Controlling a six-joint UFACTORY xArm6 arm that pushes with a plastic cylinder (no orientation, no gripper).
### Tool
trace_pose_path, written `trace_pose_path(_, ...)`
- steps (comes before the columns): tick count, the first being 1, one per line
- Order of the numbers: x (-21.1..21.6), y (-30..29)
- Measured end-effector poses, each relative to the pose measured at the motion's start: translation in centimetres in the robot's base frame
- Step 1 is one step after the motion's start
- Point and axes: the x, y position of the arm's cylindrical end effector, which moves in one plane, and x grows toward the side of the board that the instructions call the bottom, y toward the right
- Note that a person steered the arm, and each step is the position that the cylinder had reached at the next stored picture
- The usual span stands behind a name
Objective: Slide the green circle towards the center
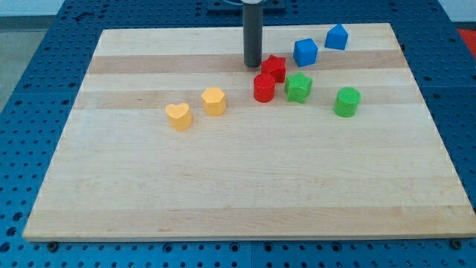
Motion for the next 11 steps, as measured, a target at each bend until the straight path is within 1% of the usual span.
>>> trace_pose_path(2,0.0,2.6)
trace_pose_path(3,-0.2,2.9)
trace_pose_path(4,-2.5,0.5)
trace_pose_path(5,-3.2,-4.5)
trace_pose_path(6,-1.6,-11.0)
trace_pose_path(7,1.2,-15.3)
trace_pose_path(8,5.9,-19.6)
trace_pose_path(9,11.0,-20.9)
trace_pose_path(10,15.2,-20.7)
trace_pose_path(11,19.8,-18.5)
